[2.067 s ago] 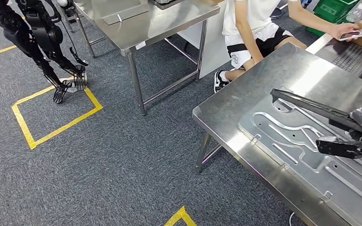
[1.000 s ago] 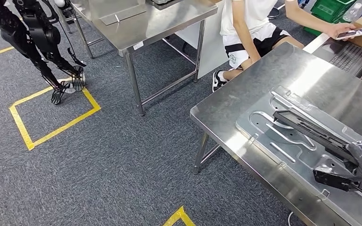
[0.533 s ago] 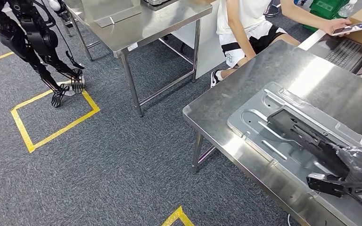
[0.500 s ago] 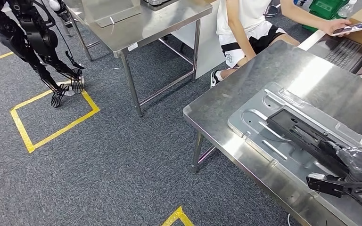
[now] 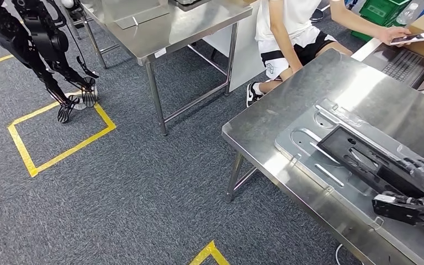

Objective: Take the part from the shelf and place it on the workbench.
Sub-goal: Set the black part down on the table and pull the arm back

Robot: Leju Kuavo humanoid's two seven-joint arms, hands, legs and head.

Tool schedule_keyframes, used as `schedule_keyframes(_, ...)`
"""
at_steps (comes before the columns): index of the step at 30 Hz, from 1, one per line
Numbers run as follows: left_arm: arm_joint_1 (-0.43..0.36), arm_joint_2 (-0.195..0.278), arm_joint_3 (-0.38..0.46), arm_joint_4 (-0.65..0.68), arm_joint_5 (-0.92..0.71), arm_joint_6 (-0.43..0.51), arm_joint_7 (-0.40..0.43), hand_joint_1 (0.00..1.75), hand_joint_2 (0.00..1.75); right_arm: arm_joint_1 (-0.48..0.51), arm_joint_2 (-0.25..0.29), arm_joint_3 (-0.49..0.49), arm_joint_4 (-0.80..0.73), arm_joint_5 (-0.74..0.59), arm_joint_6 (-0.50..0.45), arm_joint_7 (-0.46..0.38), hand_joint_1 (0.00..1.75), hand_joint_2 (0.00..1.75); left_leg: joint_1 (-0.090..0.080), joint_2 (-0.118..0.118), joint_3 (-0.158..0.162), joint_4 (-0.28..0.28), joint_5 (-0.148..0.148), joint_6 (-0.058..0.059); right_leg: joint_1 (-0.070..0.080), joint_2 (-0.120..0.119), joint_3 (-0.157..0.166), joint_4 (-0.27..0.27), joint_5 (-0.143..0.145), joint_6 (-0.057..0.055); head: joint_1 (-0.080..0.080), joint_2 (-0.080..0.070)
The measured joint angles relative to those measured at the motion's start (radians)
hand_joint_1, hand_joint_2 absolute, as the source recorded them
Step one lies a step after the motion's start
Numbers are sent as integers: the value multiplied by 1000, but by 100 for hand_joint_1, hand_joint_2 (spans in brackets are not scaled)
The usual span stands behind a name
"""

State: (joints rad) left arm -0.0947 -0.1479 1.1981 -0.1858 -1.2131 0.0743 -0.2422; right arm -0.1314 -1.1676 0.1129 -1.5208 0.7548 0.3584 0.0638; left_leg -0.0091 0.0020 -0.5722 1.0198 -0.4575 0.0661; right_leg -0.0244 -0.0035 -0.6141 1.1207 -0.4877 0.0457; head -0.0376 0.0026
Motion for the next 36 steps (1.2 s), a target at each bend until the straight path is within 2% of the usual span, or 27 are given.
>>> schedule_keyframes(1, 0, 0, 0, 0, 0, 0, 0, 0, 0, -2, -5, -7, -2, 0, 1, -1, 0, 0, -1, 0, -1, 2, -1, -3, 3, 0, 26, -54, 18, -5, 0, 0)
schedule_keyframes(2, 0, -1, 1, 0, 0, -1, 0, 0, 0, -4, -9, -12, -4, 0, 1, -1, 0, 0, -2, 0, -2, 4, -2, -6, 7, 0, 40, -86, 24, -9, 0, 0)
schedule_keyframes(4, -1, -1, 2, 0, 0, -1, 0, 0, 0, -5, -14, -19, -8, 0, 1, -2, 0, 0, -2, 1, -5, 4, -1, -14, 13, 2, 39, -96, 25, -18, 0, 0)
schedule_keyframes(6, -1, -1, 3, 0, 0, -1, 0, 0, 0, -6, -20, -24, -12, -1, 1, -2, 0, 0, -1, 1, -10, 16, -12, -24, 8, 2, 42, -103, 30, -29, -1, 0)
schedule_keyframes(8, -1, -1, 4, 0, 0, -3, 0, 0, 0, -8, -26, -30, -17, -7, 6, 0, 0, 0, 0, -1, -42, 89, -58, -33, 3, 1, 45, -109, 35, -39, -2, 0)
schedule_keyframes(10, -1, -1, 5, 0, 0, -6, 2, 0, 0, -10, -37, -38, -19, -22, 18, 4, 0, 0, 3, -1, -102, 217, -119, -39, 4, 0, 42, -107, 35, -43, -2, 0)
schedule_keyframes(11, -1, -1, 5, 0, 0, -8, 3, 0, 0, -13, -45, -42, -20, -33, 27, 7, 0, 0, 4, -1, -126, 267, -134, -41, 5, 0, 39, -105, 35, -43, -2, 0)
schedule_keyframes(12, 0, -1, 6, 0, 0, -9, 6, 0, 0, -21, -55, -45, -20, -43, 39, 9, 0, 0, 5, -1, -136, 286, -131, -41, 4, 1, 37, -102, 34, -44, -2, 0)
schedule_keyframes(13, 0, 0, 6, 0, 0, -10, 9, 0, 0, -36, -67, -47, -20, -54, 52, 11, 0, 0, 5, -1, -126, 266, -110, -41, 4, 2, 35, -98, 33, -44, -2, 0)
schedule_keyframes(15, 1, 2, 7, 0, 0, -11, 14, 0, 0, -93, -93, -46, -20, -67, 84, 12, 0, 0, 6, -2, -68, 148, -46, -36, 1, 4, 32, -91, 30, -41, -2, 0)
schedule_keyframes(16, 0, 4, 8, 0, 0, -12, 15, 0, 0, -139, -105, -39, -20, -70, 103, 13, 0, 0, 5, -2, -39, 86, -25, -34, 1, 6, 29, -86, 27, -38, -1, 0)
schedule_keyframes(18, -1, 6, 10, 0, 0, -16, 16, 0, 0, -262, -121, -7, -18, -69, 150, 8, 0, 0, -1, -3, -14, 22, -13, -28, 0, 10, 22, -81, 27, -26, -1, 0)
schedule_keyframes(20, -4, 7, 12, 0, 0, -22, 17, 0, 0, -401, -127, 50, -12, -65, 198, 2, 0, 0, -5, -2, -14, 13, -8, -18, -4, 12, 18, -82, 31, -14, 0, 0)
schedule_keyframes(22, -6, 8, 14, 0, 0, -29, 19, 0, 0, -538, -128, 119, 1, -56, 235, -4, 0, 0, -3, 0, -11, 1, 2, -5, -7, 10, 9, -62, 13, -7, 0, 0)
schedule_keyframes(23, -6, 8, 15, 0, 1, -31, 22, 0, 0, -602, -128, 153, 9, -49, 248, -7, 0, 0, -2, 0, -10, -4, 6, 0, -7, 8, -5, -27, -11, -5, 0, 0)
schedule_keyframes(25, -6, 8, 17, 0, 2, -35, 29, 0, 0, -713, -125, 223, 26, -34, 265, -9, 0, 0, -2, 0, -11, -6, 9, 4, -6, 6, -56, 91, -73, -1, 0, 0)
schedule_keyframes(26, -6, 8, 18, 0, 4, -35, 32, 0, 0, -751, -123, 256, 33, -30, 269, -9, 0, 0, -2, 0, -11, -5, 9, 5, -6, 6, -81, 144, -91, 1, 0, 0)
schedule_keyframes(27, -6, 8, 20, 0, 6, -36, 34, 0, 0, -782, -121, 288, 40, -28, 270, -10, 0, 0, -2, -1, -11, -5, 9, 5, -7, 6, -94, 172, -93, 3, 0, 0)
schedule_keyframes(28, -6, 8, 21, 0, 7, -36, 35, 0, 0, -806, -118, 315, 45, -29, 270, -10, 0, 0, -2, -2, -11, -3, 8, 4, -8, 5, -90, 163, -75, 4, 0, 0)
schedule_keyframes(29, -6, 8, 22, 0, 8, -36, 36, 0, 0, -829, -117, 337, 49, -30, 267, -10, 0, 0, -2, -3, -10, -2, 6, 3, -8, 4, -69, 115, -41, 3, 0, 0)
schedule_keyframes(31, -7, 8, 23, 0, 9, -37, 37, 0, 0, -877, -114, 372, 58, -32, 259, -10, 0, 0, -3, -5, -10, 2, 2, -1, -5, 3, -9, -18, 17, -2, 0, 0)
schedule_keyframes(32, -7, 8, 24, 0, 10, -38, 37, 0, 0, -901, -111, 390, 64, -32, 253, -9, 0, 0, -4, -6, -11, 4, 1, -5, -1, 4, 11, -63, 31, -5, 0, 0)
schedule_keyframes(33, -7, 8, 24, 0, 10, -38, 37, 0, 0, -923, -107, 408, 70, -30, 246, -8, 0, 0, -4, -6, -13, 4, 1, -9, 4, 5, 20, -85, 33, -9, 0, 0)
schedule_keyframes(34, -8, 8, 25, 0, 10, -38, 36, 0, 0, -944, -102, 427, 75, -28, 236, -6, 0, 0, -4, -7, -15, 4, 1, -12, 8, 6, 21, -89, 32, -13, 0, 0)
schedule_keyframes(36, -9, 8, 27, 0, 10, -39, 35, 0, 0, -984, -91, 464, 86, -22, 213, -5, 0, 0, -3, -8, -16, 8, -2, -22, 7, 3, 23, -95, 36, -23, 0, 0)
